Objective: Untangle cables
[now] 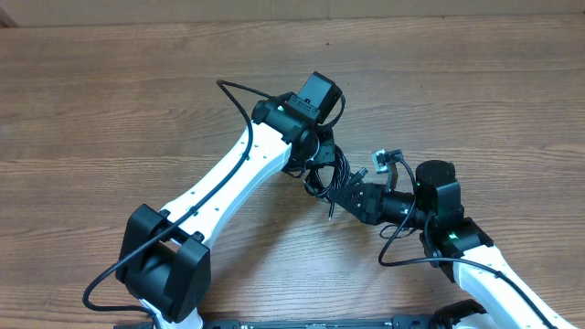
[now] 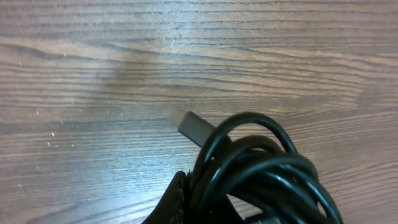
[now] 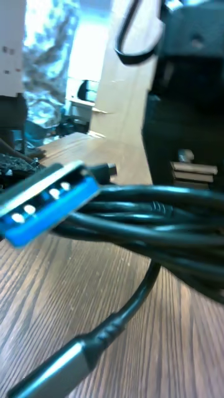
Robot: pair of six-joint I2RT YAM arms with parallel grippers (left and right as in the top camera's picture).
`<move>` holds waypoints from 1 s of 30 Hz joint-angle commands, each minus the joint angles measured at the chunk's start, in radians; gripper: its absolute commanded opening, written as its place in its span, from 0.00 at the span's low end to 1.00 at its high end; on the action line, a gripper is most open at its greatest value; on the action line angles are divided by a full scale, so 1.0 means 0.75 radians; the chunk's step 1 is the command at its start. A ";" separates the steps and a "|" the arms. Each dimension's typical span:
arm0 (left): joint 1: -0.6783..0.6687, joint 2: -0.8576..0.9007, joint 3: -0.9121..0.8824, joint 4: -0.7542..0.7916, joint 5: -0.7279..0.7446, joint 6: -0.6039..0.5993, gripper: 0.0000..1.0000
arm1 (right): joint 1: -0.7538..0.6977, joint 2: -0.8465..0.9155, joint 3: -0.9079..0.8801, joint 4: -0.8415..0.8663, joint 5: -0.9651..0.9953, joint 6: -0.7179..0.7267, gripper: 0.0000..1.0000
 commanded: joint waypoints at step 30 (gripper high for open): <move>0.201 -0.017 0.022 -0.294 -0.103 0.196 0.04 | 0.044 -0.012 0.019 0.199 0.108 -0.114 0.46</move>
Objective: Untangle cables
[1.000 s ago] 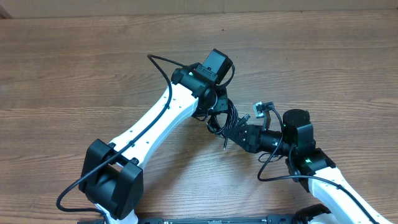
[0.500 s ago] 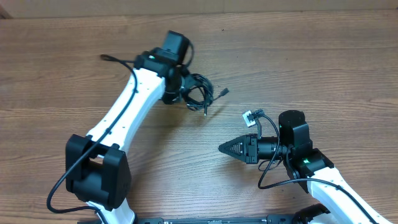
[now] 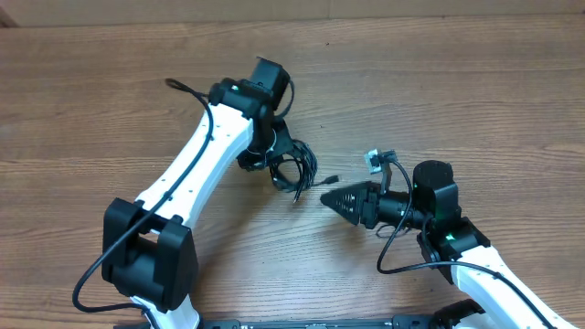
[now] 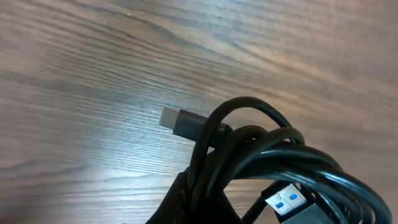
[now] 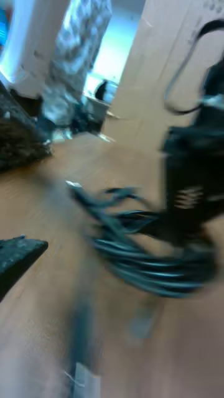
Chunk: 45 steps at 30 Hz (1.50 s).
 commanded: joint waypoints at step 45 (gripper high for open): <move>-0.185 -0.018 0.022 0.247 -0.085 -0.134 0.49 | 0.005 0.248 0.015 0.322 -0.400 -0.078 0.04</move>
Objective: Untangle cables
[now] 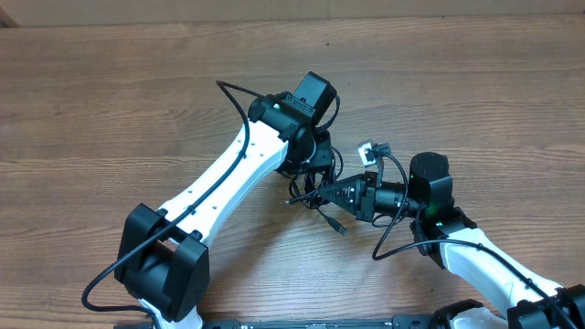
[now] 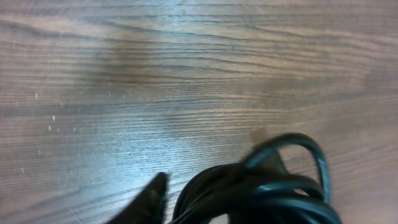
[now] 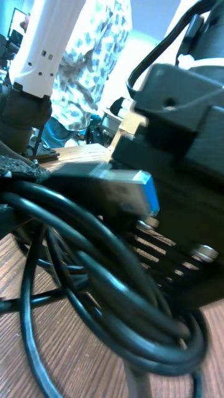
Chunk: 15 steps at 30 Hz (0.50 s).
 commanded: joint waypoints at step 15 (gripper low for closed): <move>0.363 -0.018 0.021 -0.084 0.376 -0.065 0.99 | 0.040 -0.014 0.015 -0.073 0.191 0.232 0.04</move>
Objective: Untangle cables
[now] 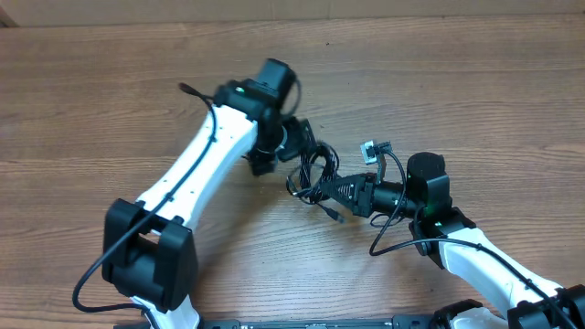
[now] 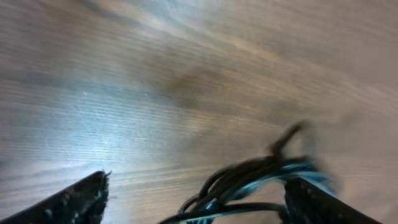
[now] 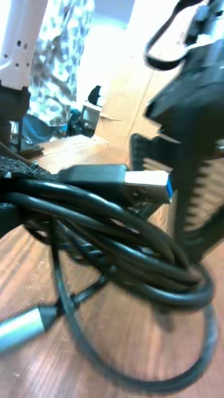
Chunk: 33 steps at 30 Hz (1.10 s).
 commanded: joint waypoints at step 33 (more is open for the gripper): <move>0.030 -0.237 0.018 -0.389 -0.425 0.231 0.93 | 0.023 -0.082 0.009 -0.519 0.418 -0.031 1.00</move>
